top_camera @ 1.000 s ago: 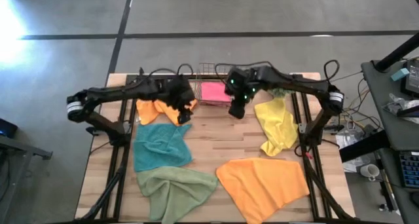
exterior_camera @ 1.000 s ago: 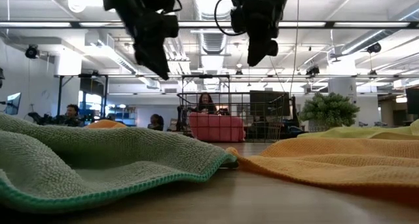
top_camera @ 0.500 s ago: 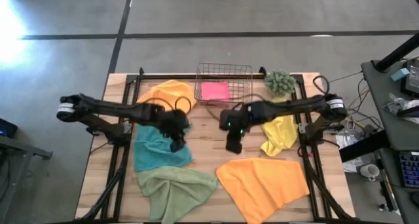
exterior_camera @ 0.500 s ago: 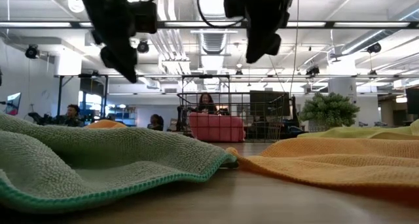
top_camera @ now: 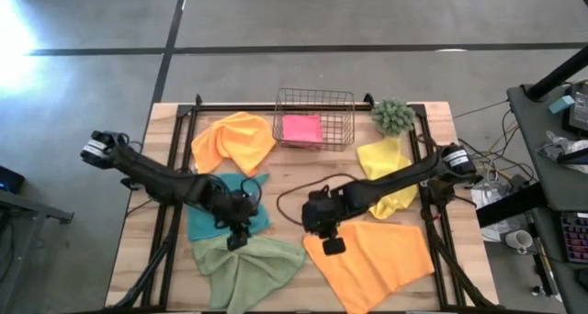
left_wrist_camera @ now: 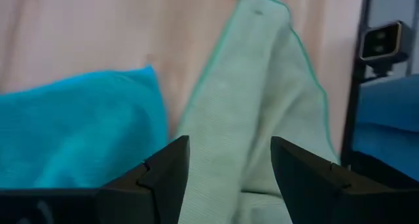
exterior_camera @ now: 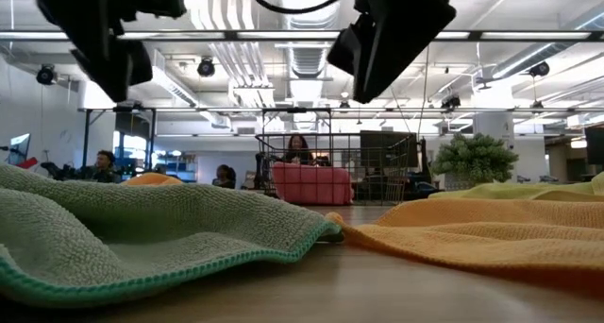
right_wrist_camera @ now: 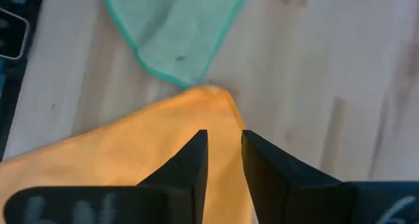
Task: Fold microfiber towels
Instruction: Fold the green microfiber cloth
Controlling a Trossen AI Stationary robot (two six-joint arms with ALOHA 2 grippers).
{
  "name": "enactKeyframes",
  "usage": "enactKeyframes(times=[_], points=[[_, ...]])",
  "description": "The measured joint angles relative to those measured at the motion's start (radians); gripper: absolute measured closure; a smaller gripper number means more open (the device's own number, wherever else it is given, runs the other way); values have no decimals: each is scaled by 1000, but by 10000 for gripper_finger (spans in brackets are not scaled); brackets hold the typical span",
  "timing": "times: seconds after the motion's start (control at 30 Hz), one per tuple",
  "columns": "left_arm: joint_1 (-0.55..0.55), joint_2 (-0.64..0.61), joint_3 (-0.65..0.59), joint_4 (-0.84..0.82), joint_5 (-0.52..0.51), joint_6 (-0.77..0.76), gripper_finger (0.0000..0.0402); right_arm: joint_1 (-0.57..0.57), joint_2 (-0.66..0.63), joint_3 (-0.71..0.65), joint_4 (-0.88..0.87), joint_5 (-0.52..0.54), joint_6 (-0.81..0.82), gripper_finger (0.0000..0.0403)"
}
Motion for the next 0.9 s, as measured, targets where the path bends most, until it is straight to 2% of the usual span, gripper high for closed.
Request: enactKeyframes(times=[0.17, 0.4, 0.63, 0.9], points=[[-85, 48, 25, 62, -8, -120, 204, 33, 27, 0, 61, -2, -66, 279], [-176, 159, 154, 55, -33, -222, 204, 58, 39, 10, 88, -2, -141, 239], [-257, 272, 300, 15, -17, -260, 204, 65, 53, 65, 107, -1, -320, 235], [-370, 374, 397, -28, 3, -436, 204, 65, 94, 96, 162, -1, -426, 243]])
